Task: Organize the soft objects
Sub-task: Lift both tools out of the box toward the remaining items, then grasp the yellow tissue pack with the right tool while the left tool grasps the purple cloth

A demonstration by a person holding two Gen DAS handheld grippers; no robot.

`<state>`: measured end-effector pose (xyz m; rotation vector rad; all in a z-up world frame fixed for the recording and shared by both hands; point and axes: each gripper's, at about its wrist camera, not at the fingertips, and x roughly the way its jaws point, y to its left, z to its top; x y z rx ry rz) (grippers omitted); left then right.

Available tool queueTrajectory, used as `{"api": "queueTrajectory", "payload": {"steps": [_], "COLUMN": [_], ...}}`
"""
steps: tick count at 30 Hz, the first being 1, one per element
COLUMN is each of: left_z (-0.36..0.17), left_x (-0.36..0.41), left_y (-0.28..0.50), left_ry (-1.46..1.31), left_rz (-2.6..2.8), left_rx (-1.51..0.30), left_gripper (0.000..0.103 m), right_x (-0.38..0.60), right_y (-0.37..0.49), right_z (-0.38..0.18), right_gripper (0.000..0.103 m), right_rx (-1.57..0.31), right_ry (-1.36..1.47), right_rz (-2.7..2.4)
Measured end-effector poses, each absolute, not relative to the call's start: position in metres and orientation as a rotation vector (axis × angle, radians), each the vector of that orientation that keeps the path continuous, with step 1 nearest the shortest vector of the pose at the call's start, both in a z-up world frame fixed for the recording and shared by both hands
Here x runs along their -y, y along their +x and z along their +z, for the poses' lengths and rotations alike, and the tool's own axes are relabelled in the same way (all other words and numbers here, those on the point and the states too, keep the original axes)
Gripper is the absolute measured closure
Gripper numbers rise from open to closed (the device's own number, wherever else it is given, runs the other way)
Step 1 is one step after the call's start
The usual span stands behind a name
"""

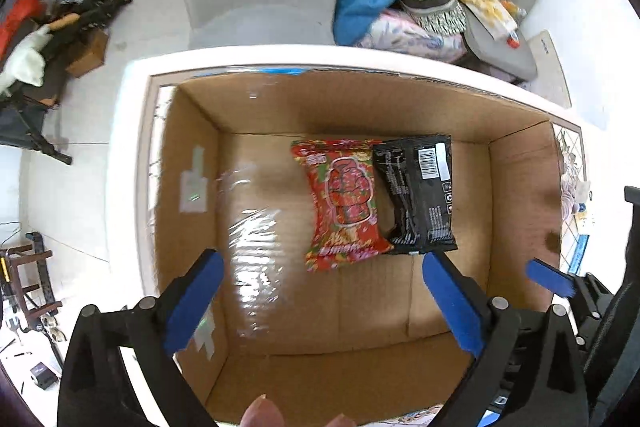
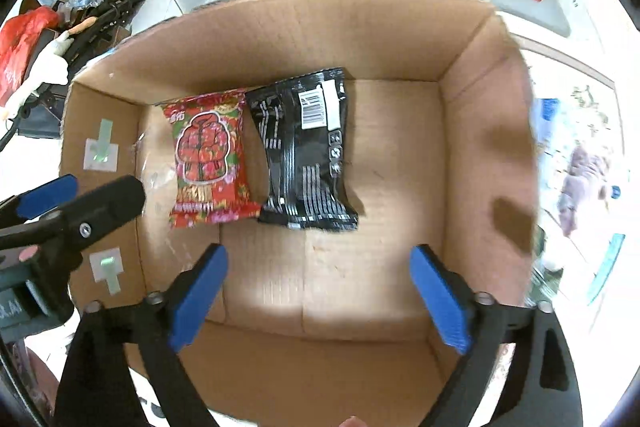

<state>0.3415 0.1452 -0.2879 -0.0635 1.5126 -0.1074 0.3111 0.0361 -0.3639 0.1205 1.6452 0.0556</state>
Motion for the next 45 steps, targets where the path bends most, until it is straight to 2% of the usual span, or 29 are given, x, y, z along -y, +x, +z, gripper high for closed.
{"api": "queueTrajectory", "payload": {"steps": [9, 19, 29, 34, 39, 45], "left_z": [-0.249, -0.205, -0.174, -0.158, -0.152, -0.192], "left_x": [-0.148, -0.156, -0.143, -0.106, -0.033, 0.078], "left_y": [0.291, 0.239, 0.22, 0.223, 0.238, 0.268], "left_ry": [-0.009, -0.031, -0.018, -0.007, 0.024, 0.12], "left_rz": [-0.066, -0.096, -0.078, -0.108, -0.183, -0.302], "left_rx": [-1.384, -1.326, -1.286, -1.268, -1.277, -1.374], "left_gripper": [0.001, 0.0, 0.001, 0.001, 0.001, 0.001], "right_x": [-0.011, -0.01, -0.004, 0.033, 0.111, 0.234], "right_y": [0.287, 0.237, 0.209, 0.204, 0.2, 0.201], "right_z": [-0.316, -0.248, -0.209, -0.198, -0.194, -0.211], "right_gripper": [0.0, 0.0, 0.0, 0.0, 0.0, 0.0], "right_rx": [-1.561, -1.466, -1.421, -1.41, -1.415, -1.439], "right_ry": [0.087, 0.075, 0.11, 0.18, 0.265, 0.318], "right_rz": [0.024, 0.035, 0.094, 0.099, 0.024, -0.126]}}
